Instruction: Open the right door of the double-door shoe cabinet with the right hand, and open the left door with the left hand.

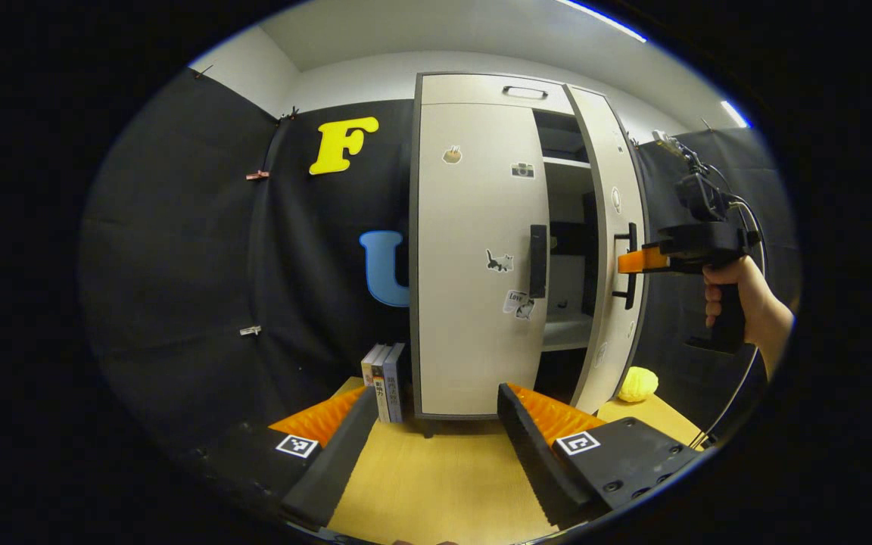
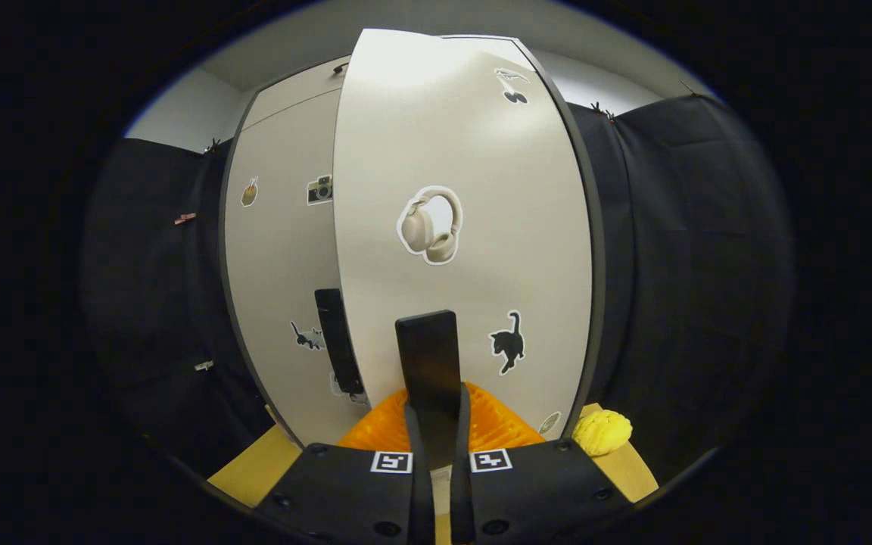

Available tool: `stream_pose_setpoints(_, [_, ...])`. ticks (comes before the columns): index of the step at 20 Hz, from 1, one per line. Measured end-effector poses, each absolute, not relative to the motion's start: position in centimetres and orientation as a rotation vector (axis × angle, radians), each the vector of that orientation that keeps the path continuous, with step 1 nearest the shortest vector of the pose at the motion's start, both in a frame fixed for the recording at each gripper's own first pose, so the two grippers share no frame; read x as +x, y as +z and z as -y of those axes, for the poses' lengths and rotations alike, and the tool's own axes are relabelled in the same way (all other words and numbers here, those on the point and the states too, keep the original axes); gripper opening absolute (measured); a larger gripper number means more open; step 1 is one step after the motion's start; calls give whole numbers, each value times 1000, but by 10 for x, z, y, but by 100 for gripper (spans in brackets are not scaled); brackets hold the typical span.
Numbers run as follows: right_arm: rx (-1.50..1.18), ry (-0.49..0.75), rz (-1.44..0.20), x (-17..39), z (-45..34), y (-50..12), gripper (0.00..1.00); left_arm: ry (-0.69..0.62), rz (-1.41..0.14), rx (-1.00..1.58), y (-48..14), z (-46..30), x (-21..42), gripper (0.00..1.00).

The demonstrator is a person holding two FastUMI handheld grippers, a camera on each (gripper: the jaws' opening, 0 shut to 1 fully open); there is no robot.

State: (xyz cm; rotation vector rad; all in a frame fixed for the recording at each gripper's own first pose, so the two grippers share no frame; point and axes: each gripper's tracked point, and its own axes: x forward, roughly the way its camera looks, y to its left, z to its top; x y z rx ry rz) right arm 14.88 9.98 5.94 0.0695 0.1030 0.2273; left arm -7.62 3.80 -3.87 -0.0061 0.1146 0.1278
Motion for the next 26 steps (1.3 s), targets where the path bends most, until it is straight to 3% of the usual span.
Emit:
stream_pose_setpoints(13, [45,283,-90,120,-35,65,11,168,-102,-45,-38,68,-112,98])
stream_pose_setpoints(24, [47,116,-44,134,28,71,10,138,-126,8,-30,79,-88,98])
stream_pose_setpoints(26, [90,121,-60,135,34,68,5,112,-132,5,-32,83,-77,98])
